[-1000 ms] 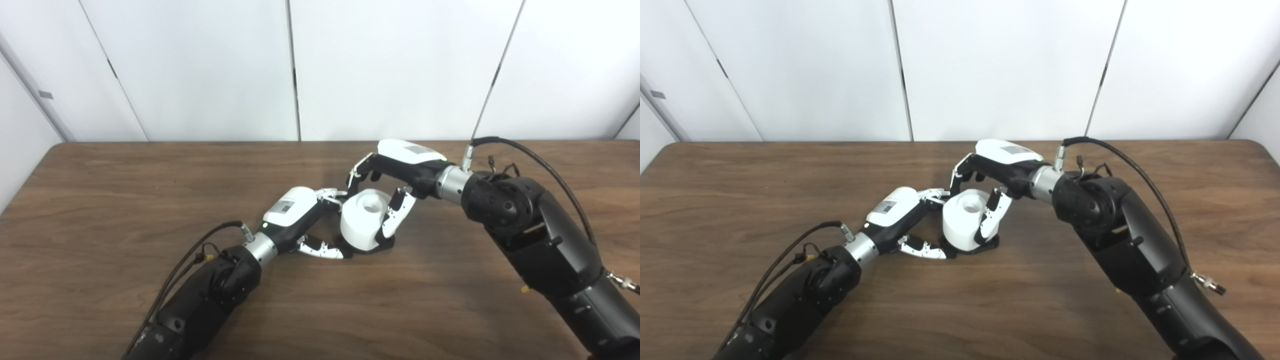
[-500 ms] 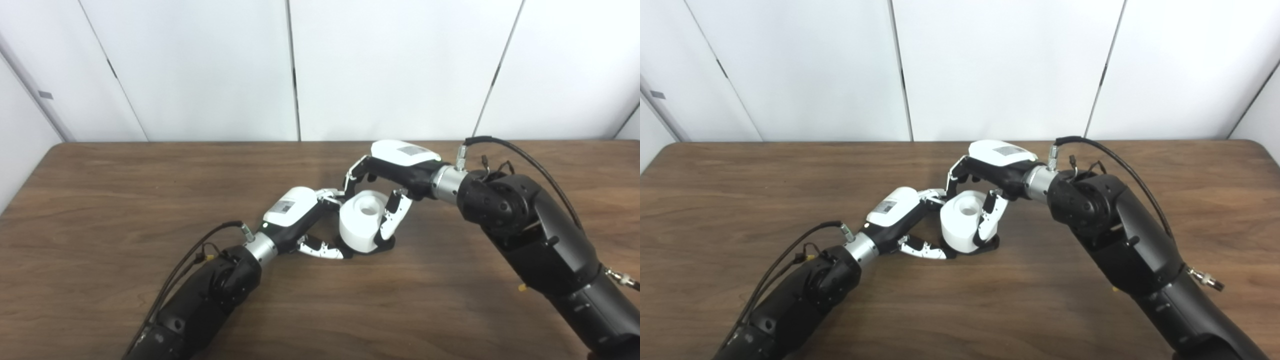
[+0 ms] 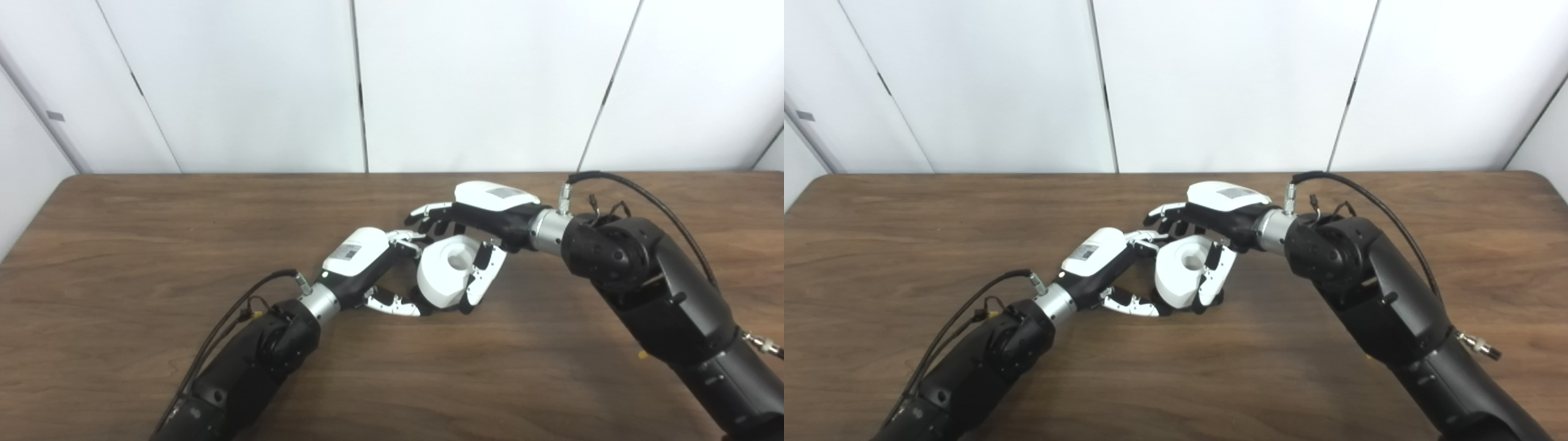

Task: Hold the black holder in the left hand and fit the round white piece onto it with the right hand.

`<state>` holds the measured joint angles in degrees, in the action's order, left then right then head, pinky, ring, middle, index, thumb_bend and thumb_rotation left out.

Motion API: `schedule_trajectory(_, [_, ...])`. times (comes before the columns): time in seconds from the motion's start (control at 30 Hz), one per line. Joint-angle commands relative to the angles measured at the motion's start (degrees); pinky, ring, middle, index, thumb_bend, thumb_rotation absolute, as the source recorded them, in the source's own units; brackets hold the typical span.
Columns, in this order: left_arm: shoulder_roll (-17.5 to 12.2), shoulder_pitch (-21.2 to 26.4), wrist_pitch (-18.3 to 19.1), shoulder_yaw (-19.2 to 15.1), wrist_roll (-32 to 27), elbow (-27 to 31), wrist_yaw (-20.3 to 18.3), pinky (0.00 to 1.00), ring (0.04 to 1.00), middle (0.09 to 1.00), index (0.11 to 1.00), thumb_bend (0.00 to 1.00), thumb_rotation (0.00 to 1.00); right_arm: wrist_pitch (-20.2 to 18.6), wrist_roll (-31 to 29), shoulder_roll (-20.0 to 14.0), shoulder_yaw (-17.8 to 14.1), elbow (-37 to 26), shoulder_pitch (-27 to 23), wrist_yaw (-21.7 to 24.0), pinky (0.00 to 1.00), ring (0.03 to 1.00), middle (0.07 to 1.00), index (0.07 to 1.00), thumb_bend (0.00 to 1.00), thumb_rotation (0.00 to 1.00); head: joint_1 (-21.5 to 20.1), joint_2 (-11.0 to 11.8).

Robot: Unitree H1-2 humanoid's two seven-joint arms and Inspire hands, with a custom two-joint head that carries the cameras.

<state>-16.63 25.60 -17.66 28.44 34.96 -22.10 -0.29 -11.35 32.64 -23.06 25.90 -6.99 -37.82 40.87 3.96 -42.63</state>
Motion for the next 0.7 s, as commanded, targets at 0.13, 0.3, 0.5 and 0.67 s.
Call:
schedule_trajectory(0.13, [-0.79, -2.22, 2.75, 1.47, 1.16, -2.52, -5.23, 0.8, 0.881, 0.86, 0.478, 0.52, 0.07, 0.41, -0.3, -0.71, -1.36, -1.03, -2.03, -0.34, 0.68, 0.791, 0.822, 0.897, 0.89, 0.19, 0.04, -0.04])
schedule_trajectory(0.3, [-0.9, -2.12, 2.41, 1.63, 1.71, -2.82, -4.74, 0.79, 0.875, 0.856, 0.478, 0.52, 0.07, -0.15, -0.13, -0.67, -1.33, -1.02, -2.18, -0.13, 0.69, 0.792, 0.821, 0.897, 0.9, 0.19, -0.11, 0.02])
schedule_trajectory(0.5, [-0.93, -2.1, 2.07, 1.49, 1.19, -3.18, -4.88, 0.79, 0.878, 0.856, 0.478, 0.52, 0.07, -1.35, 0.03, -0.73, -1.62, -2.02, -2.64, 0.24, 0.68, 0.797, 0.84, 0.924, 0.92, 0.19, -0.21, 0.08])
schedule_trajectory(0.67, [-1.02, -2.03, 2.32, 1.6, 1.53, -3.12, -4.94, 0.8, 0.876, 0.854, 0.478, 0.52, 0.07, -1.9, 0.22, -1.03, -2.54, -3.16, -3.44, 0.27, 0.7, 0.809, 0.851, 0.933, 0.93, 0.2, -0.35, 0.09])
